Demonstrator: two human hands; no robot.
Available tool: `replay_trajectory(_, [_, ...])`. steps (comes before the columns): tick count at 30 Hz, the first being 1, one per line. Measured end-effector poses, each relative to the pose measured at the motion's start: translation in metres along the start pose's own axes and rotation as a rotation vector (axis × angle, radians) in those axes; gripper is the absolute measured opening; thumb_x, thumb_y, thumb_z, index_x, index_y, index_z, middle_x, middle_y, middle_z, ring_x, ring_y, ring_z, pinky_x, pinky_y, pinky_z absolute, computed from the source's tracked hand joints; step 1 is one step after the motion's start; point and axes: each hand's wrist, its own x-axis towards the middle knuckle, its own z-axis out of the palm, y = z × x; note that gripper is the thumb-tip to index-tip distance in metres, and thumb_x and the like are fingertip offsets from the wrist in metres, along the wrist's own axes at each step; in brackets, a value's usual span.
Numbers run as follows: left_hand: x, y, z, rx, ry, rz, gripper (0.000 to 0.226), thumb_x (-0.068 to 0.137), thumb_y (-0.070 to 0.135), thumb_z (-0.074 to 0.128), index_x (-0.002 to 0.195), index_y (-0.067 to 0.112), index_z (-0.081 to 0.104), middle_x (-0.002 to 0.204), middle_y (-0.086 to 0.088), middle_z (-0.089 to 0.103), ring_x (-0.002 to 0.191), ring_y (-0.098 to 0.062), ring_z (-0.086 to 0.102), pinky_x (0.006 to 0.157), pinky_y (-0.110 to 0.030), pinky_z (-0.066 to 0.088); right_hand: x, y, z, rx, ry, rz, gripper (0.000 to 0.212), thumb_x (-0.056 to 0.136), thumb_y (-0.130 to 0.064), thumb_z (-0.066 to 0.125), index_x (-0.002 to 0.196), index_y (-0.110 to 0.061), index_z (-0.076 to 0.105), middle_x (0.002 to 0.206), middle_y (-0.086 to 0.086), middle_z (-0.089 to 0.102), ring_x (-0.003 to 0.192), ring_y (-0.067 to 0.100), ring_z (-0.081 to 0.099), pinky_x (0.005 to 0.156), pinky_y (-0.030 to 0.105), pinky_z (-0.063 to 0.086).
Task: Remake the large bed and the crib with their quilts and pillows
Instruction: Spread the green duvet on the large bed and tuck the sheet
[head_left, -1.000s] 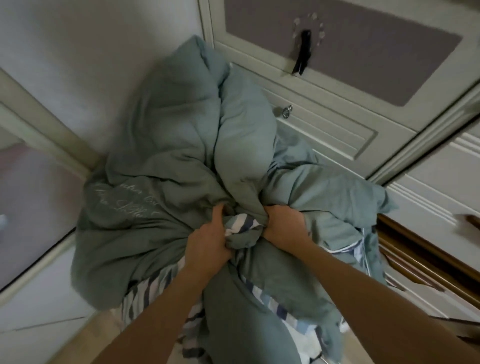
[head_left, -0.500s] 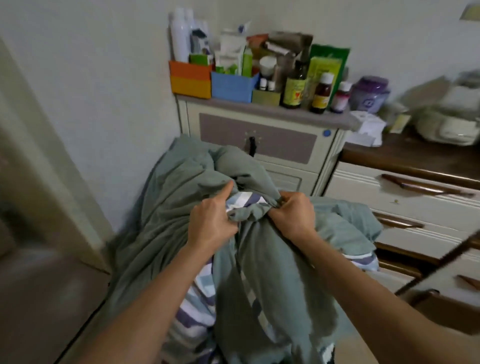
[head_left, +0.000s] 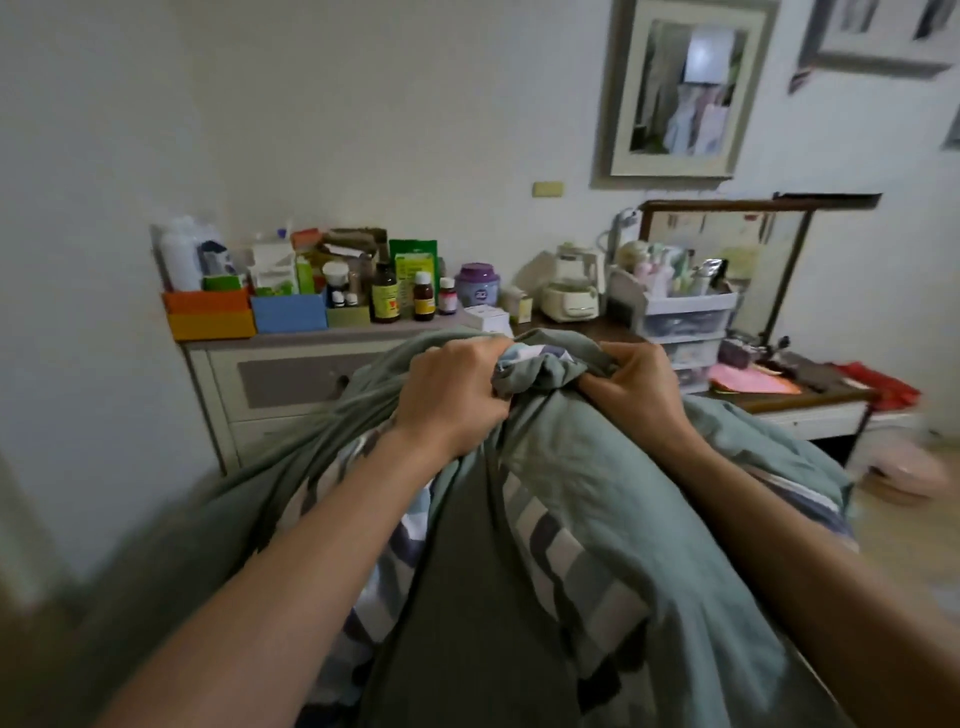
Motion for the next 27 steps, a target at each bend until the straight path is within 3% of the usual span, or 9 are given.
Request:
replay_trajectory(9, [-0.015,0.163,0.009,-0.179,-0.052,0.367,0.031,0.081,0.036,0.063,0.110,0.024,0.065,0.109,-0.002,0.070,0.099,-0.028,0.064,0.079,-0.036,0.050,-0.114,0.018,-0.169,-0.134,0.245,0.133,0.024,0.075,-0.034,0.068,0.095,-0.025,0.077,0.074,0.007,0.073,0.068,0.020,0.067,0.064,0.036,0.055])
replay_trajectory(12, [-0.037,0.232,0.007,-0.269,-0.058,0.505,0.031,0.082,0.036,0.063,0.110,0.024,0.066,0.105,-0.004,0.071,0.096,-0.029,0.065,0.076,-0.033,0.048,-0.171,0.017,-0.231,-0.182,0.356,0.183,0.035,0.069,-0.042,0.063,0.097,-0.026,0.077,0.081,0.004,0.075,0.077,0.016,0.070,0.071,0.043,0.057])
replay_trajectory(15, [-0.062,0.297,0.003,-0.368,-0.066,0.620,0.030,0.081,0.041,0.055,0.102,0.023,0.067,0.094,-0.005,0.072,0.089,-0.031,0.067,0.070,-0.035,0.049,-0.229,0.017,-0.291,-0.275,0.461,0.247,0.040,0.067,-0.045,0.063,0.092,-0.018,0.076,0.077,0.009,0.074,0.078,0.016,0.070,0.067,0.048,0.056])
replay_trajectory(21, [-0.105,0.422,-0.016,-0.567,-0.070,0.880,0.021,0.085,0.039,0.054,0.095,0.025,0.066,0.095,0.001,0.071,0.087,-0.026,0.066,0.065,-0.031,0.043,-0.341,-0.019,-0.388,-0.484,0.711,0.385,0.034,0.067,-0.039,0.061,0.085,-0.015,0.077,0.070,0.010,0.072,0.061,0.013,0.060,0.060,0.043,0.056])
replay_trajectory(23, [-0.116,0.449,-0.025,-0.590,-0.086,0.950,0.021,0.086,0.038,0.053,0.098,0.027,0.065,0.098,0.002,0.070,0.090,-0.025,0.065,0.070,-0.032,0.043,-0.366,-0.028,-0.405,-0.523,0.773,0.436,0.023,0.069,-0.030,0.064,0.081,-0.013,0.076,0.069,0.015,0.071,0.059,0.015,0.057,0.061,0.042,0.053])
replay_trajectory(25, [-0.122,0.473,-0.031,-0.620,-0.087,1.026,0.022,0.087,0.037,0.053,0.101,0.027,0.066,0.100,0.003,0.070,0.092,-0.022,0.064,0.079,-0.034,0.045,-0.388,-0.035,-0.420,-0.564,0.838,0.464,0.030,0.066,-0.033,0.061,0.081,-0.011,0.075,0.070,0.018,0.070,0.058,0.024,0.061,0.060,0.045,0.054])
replay_trajectory(27, [-0.122,0.489,-0.036,-0.651,-0.076,1.079,0.022,0.086,0.037,0.054,0.102,0.027,0.066,0.101,0.003,0.069,0.092,-0.021,0.064,0.077,-0.031,0.044,-0.400,-0.039,-0.430,-0.599,0.873,0.477,0.037,0.064,-0.038,0.058,0.084,-0.012,0.075,0.071,0.018,0.070,0.065,0.037,0.065,0.061,0.046,0.056])
